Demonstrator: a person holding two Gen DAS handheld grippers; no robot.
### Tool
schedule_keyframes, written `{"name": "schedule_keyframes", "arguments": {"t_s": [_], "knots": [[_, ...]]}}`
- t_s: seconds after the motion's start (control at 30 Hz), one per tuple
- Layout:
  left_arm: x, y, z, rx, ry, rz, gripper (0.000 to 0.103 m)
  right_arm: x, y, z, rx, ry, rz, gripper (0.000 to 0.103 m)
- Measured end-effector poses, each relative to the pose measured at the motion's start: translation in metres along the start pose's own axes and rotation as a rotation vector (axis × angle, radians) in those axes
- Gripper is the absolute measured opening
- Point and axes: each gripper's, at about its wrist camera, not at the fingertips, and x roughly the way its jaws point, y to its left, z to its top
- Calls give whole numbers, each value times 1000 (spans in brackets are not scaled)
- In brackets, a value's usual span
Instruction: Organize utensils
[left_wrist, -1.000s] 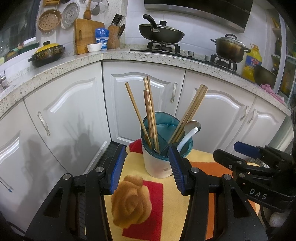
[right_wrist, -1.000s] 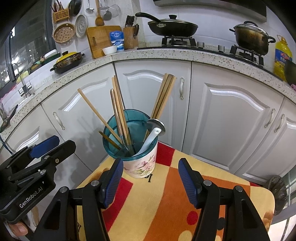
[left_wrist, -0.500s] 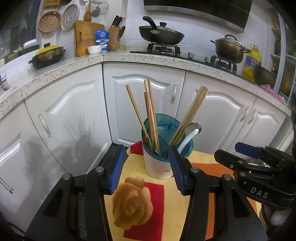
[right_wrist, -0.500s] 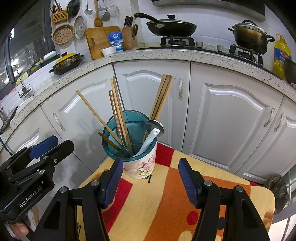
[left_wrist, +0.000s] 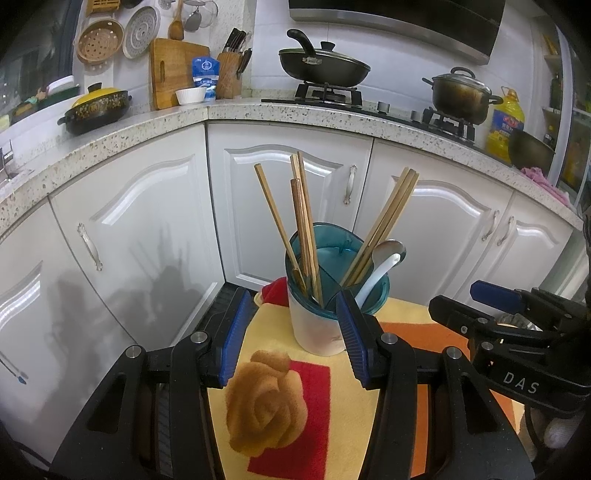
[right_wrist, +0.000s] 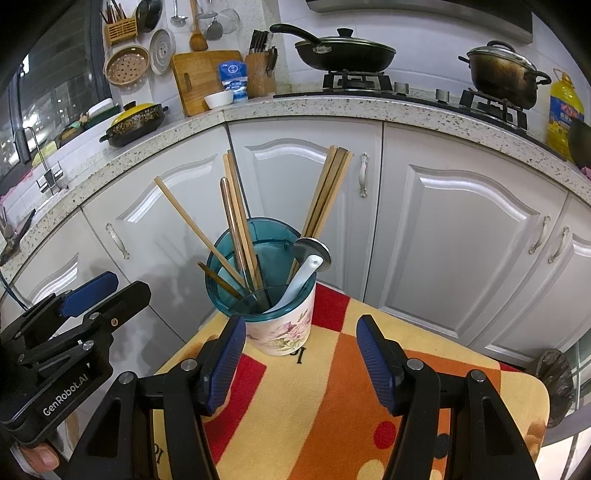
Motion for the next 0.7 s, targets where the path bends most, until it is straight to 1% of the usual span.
{"name": "schedule_keyframes", "arguments": {"t_s": [0.47, 0.57, 0.7], "knots": [[3, 1, -3, -2, 5, -2, 48, 3, 4, -1, -6, 12, 2, 61], [3, 0, -4, 5, -4, -11, 48, 3, 1, -3, 4, 14, 3, 61], [5, -3, -5, 7, -7, -23, 48, 4, -11, -14, 27, 11, -8, 62]]}}
